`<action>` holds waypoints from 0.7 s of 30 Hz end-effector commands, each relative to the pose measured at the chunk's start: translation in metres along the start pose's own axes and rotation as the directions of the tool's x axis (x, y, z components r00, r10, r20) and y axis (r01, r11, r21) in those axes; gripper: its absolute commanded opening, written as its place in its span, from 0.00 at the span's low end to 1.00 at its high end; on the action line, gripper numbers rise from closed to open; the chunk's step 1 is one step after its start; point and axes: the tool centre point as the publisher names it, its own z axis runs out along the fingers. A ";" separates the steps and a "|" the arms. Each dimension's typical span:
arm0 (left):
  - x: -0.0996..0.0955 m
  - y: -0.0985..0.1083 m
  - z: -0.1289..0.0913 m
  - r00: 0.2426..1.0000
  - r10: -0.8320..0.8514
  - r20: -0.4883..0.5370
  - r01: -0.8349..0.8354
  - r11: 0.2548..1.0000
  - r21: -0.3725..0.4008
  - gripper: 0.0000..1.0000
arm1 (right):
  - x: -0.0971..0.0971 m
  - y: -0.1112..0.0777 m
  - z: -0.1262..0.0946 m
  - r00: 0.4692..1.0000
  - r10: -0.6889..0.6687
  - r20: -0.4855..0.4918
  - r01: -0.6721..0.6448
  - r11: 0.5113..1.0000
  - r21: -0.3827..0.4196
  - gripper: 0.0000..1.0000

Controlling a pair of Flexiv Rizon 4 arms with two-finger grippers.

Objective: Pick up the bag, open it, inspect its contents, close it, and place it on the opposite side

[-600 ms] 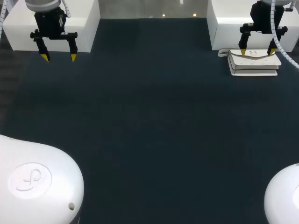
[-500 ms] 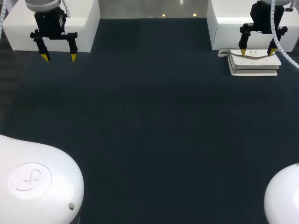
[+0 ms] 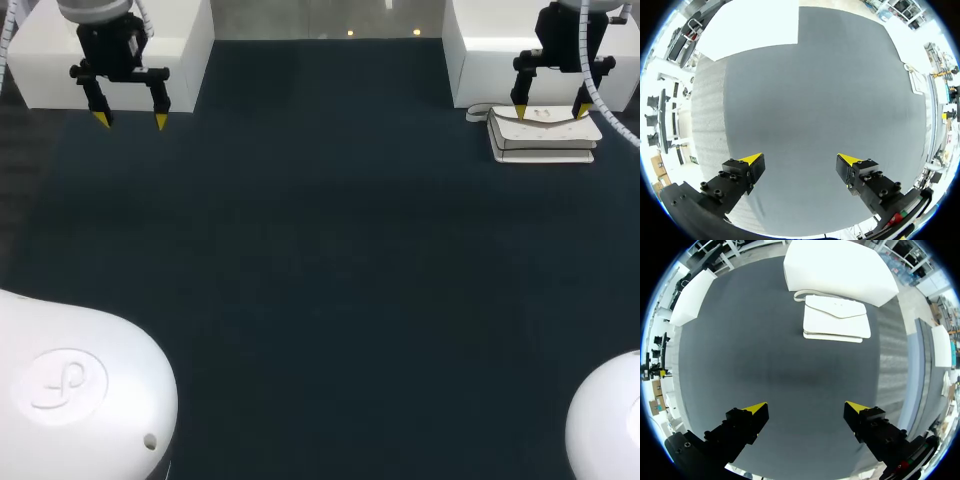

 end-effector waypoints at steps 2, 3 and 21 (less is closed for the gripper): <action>0.005 0.004 0.009 0.973 0.222 -0.057 -0.216 0.972 0.092 1.00 | -0.012 0.005 0.002 1.000 -0.004 -0.018 0.004 1.000 0.001 1.00; 0.007 0.004 0.011 0.968 0.244 -0.056 -0.238 0.967 0.096 1.00 | -0.017 0.006 0.004 1.000 0.002 -0.027 -0.002 1.000 0.001 1.00; 0.038 0.009 0.038 0.534 0.845 -0.024 -0.751 0.487 0.446 1.00 | -0.087 0.036 0.046 0.977 0.071 -0.203 -0.073 0.997 -0.001 1.00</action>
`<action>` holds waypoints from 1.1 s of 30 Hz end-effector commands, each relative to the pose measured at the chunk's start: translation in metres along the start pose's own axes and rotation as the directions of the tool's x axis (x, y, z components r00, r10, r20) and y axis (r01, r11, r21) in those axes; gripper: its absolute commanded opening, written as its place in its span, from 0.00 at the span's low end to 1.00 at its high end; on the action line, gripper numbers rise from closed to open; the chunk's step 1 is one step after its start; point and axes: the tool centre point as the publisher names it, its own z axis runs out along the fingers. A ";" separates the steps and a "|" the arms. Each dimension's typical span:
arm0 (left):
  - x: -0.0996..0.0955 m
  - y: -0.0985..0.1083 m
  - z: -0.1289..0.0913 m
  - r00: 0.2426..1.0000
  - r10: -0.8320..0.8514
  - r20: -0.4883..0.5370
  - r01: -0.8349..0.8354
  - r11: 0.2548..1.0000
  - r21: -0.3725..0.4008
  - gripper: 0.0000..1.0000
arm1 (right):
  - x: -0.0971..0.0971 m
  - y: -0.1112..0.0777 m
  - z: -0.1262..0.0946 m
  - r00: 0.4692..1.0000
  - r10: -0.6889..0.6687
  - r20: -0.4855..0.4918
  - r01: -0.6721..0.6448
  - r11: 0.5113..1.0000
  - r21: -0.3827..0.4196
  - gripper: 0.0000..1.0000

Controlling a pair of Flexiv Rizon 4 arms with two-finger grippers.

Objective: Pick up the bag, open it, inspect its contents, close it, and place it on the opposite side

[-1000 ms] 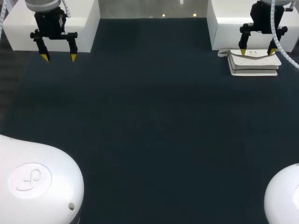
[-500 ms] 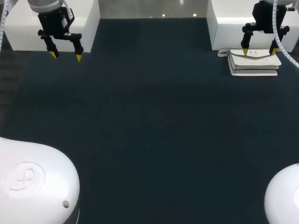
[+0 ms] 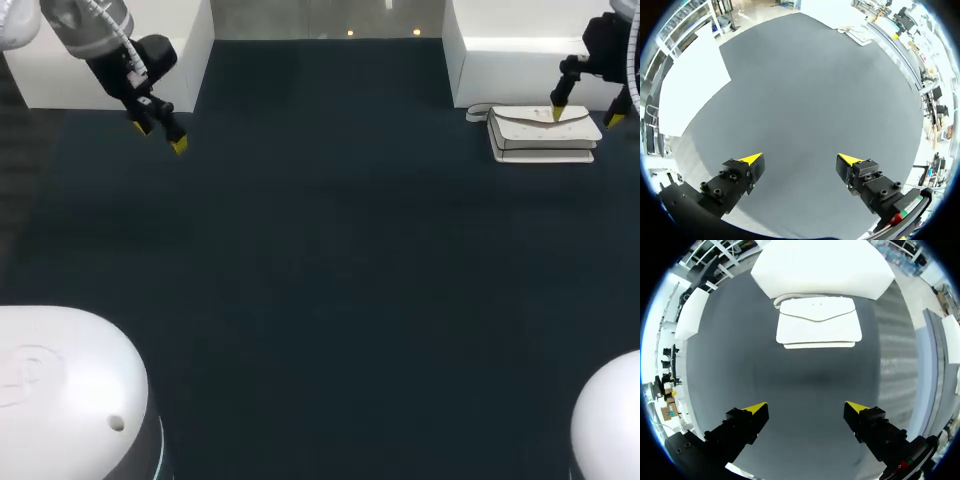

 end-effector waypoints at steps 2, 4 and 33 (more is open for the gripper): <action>0.001 0.004 0.013 0.908 0.419 -0.007 -0.401 0.873 0.276 1.00 | -0.014 0.009 0.009 0.998 0.015 -0.059 -0.014 1.000 0.010 1.00; 0.001 0.003 0.018 0.886 0.464 -0.001 -0.440 0.841 0.314 1.00 | -0.018 0.012 0.012 0.996 0.026 -0.082 -0.026 1.000 0.010 1.00; -0.004 -0.041 0.072 0.733 0.679 -0.045 -0.568 0.647 0.509 1.00 | -0.044 0.037 0.038 0.982 0.089 -0.166 -0.084 0.996 0.040 1.00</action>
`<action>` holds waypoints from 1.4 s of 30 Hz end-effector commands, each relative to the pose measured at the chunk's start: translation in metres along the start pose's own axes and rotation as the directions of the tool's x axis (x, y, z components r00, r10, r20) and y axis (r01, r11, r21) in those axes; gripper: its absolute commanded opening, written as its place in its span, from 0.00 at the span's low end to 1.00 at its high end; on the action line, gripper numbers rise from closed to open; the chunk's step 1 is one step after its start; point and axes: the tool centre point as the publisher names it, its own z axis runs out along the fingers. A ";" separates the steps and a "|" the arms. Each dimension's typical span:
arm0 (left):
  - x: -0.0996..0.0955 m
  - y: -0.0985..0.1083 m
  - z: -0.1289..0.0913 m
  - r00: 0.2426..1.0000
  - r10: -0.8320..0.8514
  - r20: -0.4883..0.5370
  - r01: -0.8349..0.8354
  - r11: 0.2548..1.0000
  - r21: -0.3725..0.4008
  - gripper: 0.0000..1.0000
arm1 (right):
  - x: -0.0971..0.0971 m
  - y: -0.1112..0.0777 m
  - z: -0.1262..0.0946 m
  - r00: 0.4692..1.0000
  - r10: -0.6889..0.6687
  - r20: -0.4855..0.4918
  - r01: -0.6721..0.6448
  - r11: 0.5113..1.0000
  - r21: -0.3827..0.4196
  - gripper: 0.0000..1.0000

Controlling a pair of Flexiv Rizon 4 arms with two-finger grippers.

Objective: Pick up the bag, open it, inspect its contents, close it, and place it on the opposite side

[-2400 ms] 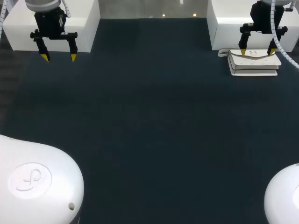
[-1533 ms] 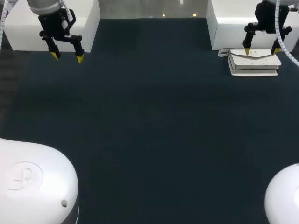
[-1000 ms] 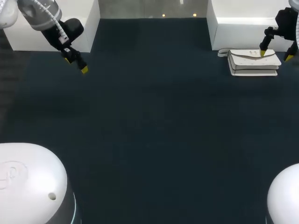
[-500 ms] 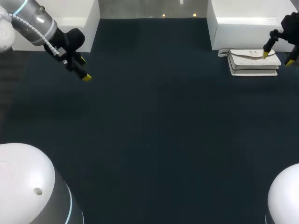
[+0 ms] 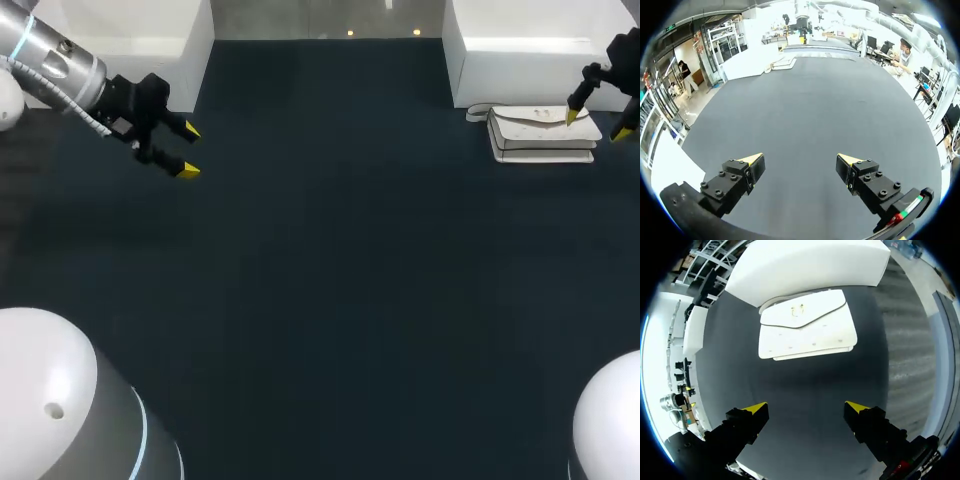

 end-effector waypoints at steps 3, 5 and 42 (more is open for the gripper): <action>-0.017 0.004 0.014 0.998 0.013 -0.061 -0.011 1.000 0.027 1.00 | -0.007 0.010 0.005 1.000 0.002 -0.021 -0.002 1.000 0.012 1.00; -0.020 0.004 0.017 0.997 0.018 -0.072 -0.016 1.000 0.023 1.00 | -0.008 0.011 0.007 1.000 0.005 -0.026 -0.005 1.000 0.014 1.00; -0.022 0.003 0.022 0.996 0.042 -0.077 -0.041 0.999 0.015 1.00 | -0.083 0.085 0.045 0.965 0.143 -0.222 -0.158 0.986 -0.052 1.00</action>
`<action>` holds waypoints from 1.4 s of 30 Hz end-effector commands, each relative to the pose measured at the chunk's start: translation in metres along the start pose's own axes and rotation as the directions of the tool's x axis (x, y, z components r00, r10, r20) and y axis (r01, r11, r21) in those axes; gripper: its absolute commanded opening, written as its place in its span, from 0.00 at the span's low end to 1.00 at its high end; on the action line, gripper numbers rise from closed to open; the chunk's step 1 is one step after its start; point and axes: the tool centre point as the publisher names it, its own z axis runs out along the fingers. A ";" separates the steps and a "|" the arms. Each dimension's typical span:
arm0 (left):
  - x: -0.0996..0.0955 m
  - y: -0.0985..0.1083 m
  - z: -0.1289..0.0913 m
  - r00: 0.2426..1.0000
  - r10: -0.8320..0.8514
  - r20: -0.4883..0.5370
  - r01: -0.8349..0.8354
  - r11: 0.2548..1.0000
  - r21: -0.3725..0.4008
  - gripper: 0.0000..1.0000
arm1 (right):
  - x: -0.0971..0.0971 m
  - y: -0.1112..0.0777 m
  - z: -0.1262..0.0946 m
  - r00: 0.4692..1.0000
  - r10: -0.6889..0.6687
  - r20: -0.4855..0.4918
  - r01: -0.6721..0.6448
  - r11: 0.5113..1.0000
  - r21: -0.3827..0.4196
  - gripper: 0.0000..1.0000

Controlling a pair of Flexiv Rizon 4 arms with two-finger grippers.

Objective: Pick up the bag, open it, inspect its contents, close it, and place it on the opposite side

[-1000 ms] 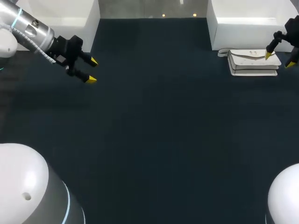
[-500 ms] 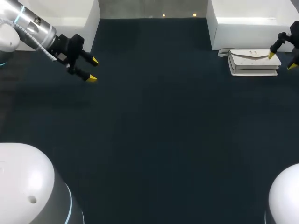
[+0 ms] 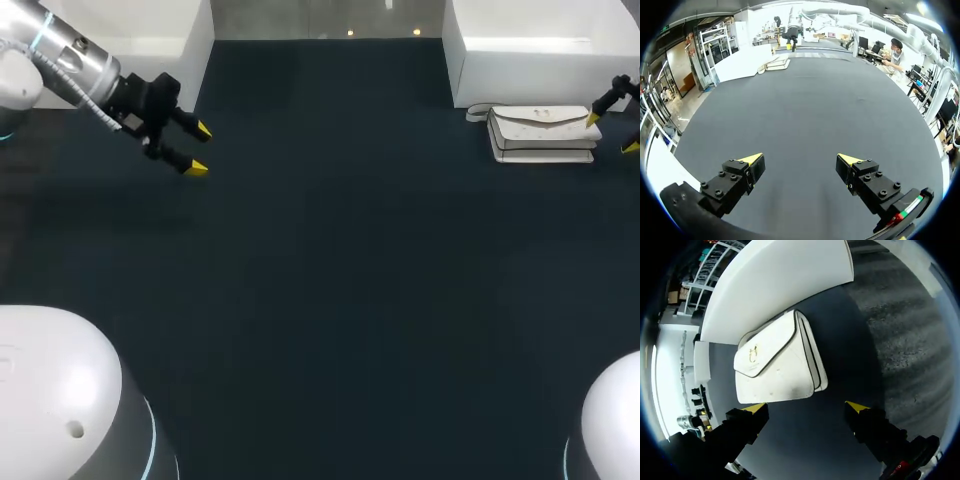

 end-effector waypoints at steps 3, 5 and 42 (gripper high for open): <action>-0.002 0.001 0.001 1.000 0.001 -0.003 -0.001 1.000 0.003 1.00 | -0.010 0.026 0.006 0.999 -0.008 -0.052 0.009 1.000 0.020 0.98; -0.002 0.001 0.001 1.000 0.001 -0.003 -0.001 1.000 0.003 1.00 | -0.011 0.032 0.006 0.998 -0.009 -0.068 0.009 1.000 0.010 0.96; -0.002 0.001 0.001 1.000 0.001 -0.003 -0.001 1.000 0.003 1.00 | 0.013 0.056 0.040 0.983 -0.019 -0.183 0.032 0.997 0.069 0.00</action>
